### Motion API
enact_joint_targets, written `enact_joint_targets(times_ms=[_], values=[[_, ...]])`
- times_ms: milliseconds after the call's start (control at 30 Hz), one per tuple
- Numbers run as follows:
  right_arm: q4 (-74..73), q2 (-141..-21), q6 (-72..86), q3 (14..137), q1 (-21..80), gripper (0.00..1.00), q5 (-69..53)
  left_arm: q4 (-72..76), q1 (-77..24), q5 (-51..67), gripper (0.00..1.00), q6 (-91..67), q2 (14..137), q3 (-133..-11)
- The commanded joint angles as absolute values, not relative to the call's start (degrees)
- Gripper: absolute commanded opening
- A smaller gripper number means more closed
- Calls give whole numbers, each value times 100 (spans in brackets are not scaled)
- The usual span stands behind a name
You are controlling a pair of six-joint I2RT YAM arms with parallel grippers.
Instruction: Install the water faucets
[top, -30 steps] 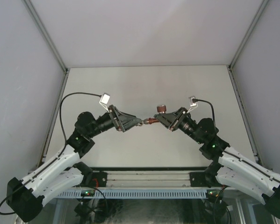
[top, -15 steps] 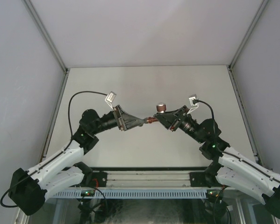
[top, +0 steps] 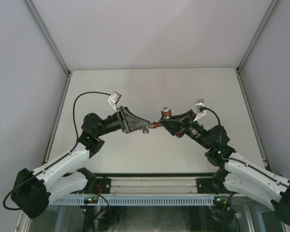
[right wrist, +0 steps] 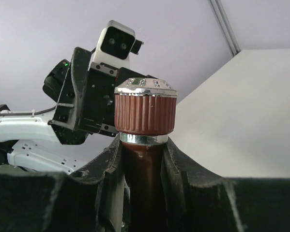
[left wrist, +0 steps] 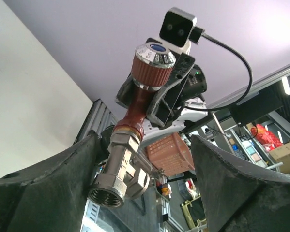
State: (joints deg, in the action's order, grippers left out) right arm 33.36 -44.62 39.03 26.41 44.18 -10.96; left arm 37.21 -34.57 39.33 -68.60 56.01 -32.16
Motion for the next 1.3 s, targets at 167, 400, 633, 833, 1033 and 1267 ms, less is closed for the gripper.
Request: enact_joint_targets(times_ms=[167, 400, 633, 833, 1033, 1267], values=[[3996, -4283, 3581, 2509, 4456, 0, -1046, 4770, -3429, 4276, 67, -7407, 5704, -3188], [3855, -4252, 3725, 2511, 4438, 0, -872, 4869, -3430, 4519, 73, -7307, 5774, -3206], [4419, -4237, 3678, 2409, 4445, 0, -1042, 4546, -3428, 4610, 73, -7218, 5928, -3195], [4556, -4098, 3485, 2353, 4491, 0, -824, 4386, -3445, 4617, 66, -7061, 5914, -3259], [4610, -4172, 3469, 2355, 4491, 0, -817, 4222, -3472, 4756, 66, -6939, 5925, -3410], [4467, -4161, 3470, 2361, 4483, 0, -919, 4129, -3472, 4754, 46, -6645, 5821, -3625]])
